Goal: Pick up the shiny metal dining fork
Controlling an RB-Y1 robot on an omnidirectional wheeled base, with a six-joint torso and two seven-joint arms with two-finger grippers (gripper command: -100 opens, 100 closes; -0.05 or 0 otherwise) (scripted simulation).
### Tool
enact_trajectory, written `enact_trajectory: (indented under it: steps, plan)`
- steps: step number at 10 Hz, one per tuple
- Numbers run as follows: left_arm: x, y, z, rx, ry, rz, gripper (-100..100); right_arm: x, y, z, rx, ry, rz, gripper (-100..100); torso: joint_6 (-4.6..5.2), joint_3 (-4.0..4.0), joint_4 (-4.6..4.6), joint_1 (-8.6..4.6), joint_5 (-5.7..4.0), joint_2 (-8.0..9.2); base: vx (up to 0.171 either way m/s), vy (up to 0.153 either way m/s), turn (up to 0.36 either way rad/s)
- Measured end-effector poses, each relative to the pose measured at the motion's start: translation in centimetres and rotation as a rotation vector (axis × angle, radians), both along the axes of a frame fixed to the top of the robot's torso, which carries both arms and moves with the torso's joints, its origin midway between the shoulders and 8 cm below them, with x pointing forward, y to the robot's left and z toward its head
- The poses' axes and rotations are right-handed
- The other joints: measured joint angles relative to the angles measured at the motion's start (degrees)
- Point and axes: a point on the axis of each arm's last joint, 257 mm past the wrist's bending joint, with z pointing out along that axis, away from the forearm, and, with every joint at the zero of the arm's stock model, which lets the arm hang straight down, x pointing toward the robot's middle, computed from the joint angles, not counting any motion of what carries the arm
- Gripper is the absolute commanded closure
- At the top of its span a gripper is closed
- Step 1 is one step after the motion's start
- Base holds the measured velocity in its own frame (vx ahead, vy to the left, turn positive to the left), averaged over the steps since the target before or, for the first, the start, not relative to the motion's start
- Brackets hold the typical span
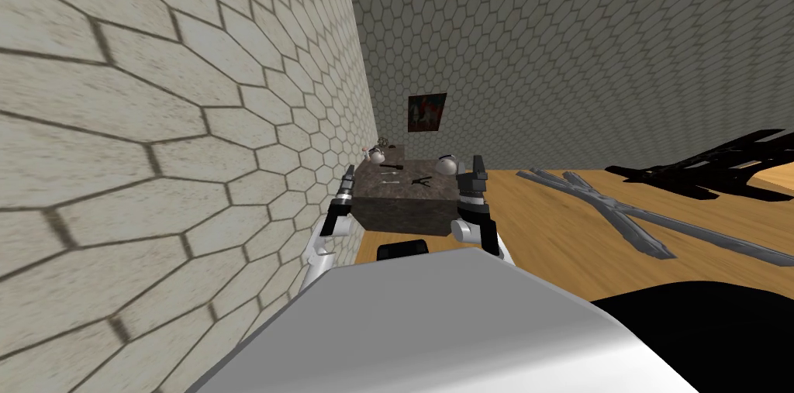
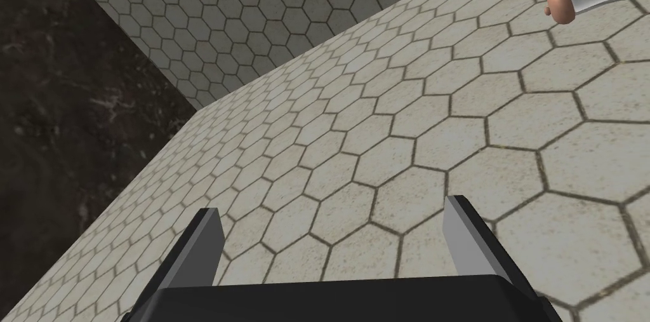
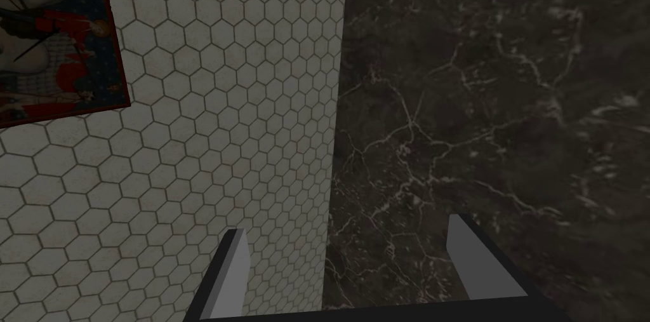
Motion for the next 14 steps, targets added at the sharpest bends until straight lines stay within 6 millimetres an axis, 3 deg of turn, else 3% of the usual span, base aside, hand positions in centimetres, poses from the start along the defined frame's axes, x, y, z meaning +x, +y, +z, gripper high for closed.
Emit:
enact_trajectory:
  steps: [14]
  plan:
    - [11.7, -0.8, -4.0, 0.089, 0.286, 0.044, -100, 0.0, 0.0, 0.0, 0.000, 0.000, 0.000, 0, -0.01, -0.07, -0.03, 0.00, 0.00, -0.12, -0.035, -0.027, 0.015]
